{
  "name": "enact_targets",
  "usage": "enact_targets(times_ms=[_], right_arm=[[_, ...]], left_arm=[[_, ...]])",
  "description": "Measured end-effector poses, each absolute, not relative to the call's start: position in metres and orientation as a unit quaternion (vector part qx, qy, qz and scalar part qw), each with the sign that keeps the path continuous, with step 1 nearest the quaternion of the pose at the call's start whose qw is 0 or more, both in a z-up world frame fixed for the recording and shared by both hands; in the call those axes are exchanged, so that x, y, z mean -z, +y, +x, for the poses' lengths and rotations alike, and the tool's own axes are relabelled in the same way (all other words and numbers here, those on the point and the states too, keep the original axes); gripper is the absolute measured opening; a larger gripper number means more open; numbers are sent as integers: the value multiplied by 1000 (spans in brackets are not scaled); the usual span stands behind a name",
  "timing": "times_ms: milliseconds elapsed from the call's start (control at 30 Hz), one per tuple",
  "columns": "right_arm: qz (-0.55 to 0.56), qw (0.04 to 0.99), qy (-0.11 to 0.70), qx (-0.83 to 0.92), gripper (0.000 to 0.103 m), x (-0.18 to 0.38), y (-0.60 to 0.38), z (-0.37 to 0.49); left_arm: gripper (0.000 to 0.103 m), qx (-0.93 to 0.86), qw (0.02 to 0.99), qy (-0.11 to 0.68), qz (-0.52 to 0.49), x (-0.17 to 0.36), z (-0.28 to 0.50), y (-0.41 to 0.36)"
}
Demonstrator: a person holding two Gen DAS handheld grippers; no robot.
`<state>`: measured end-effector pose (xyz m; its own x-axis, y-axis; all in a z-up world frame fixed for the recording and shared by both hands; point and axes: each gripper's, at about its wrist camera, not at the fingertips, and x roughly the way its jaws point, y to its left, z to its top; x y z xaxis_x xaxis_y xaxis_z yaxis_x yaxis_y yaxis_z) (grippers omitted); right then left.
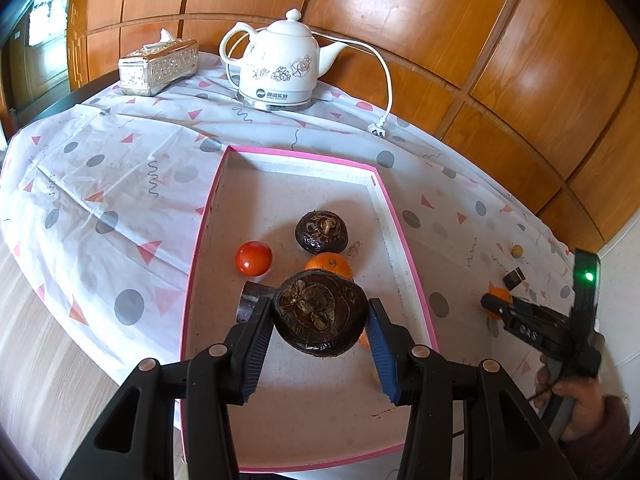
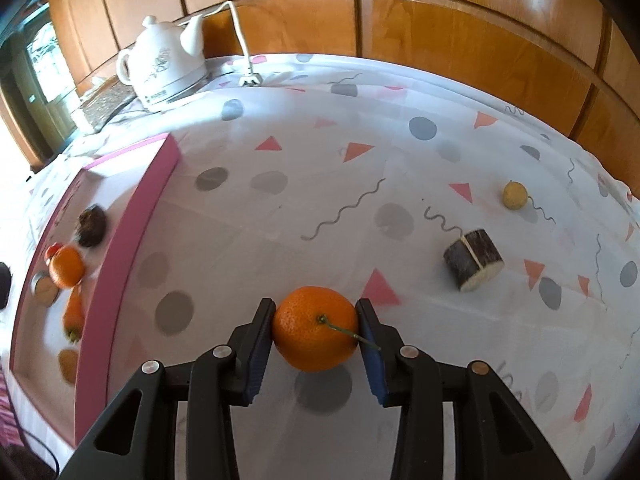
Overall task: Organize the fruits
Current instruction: 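Lower the dark fruit into the tray and open the left tool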
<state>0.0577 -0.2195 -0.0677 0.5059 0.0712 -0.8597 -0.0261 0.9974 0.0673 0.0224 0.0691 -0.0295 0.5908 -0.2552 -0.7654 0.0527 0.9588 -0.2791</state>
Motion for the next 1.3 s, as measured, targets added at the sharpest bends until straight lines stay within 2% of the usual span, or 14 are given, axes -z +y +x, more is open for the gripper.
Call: enact_targets(times_ms=[433,800,1300], right_arm=[[20,869,495,11,41,58,-256,-7],[45,865,499,25,41,70,-271,-23],[70,865,496,21,41,72,-276,-24]], left_arm=[[47,82,881,450,-125,35,23,74],[47,83,867,463,-167,42,24,93],[47,88,865,479,-120,49,34,71]])
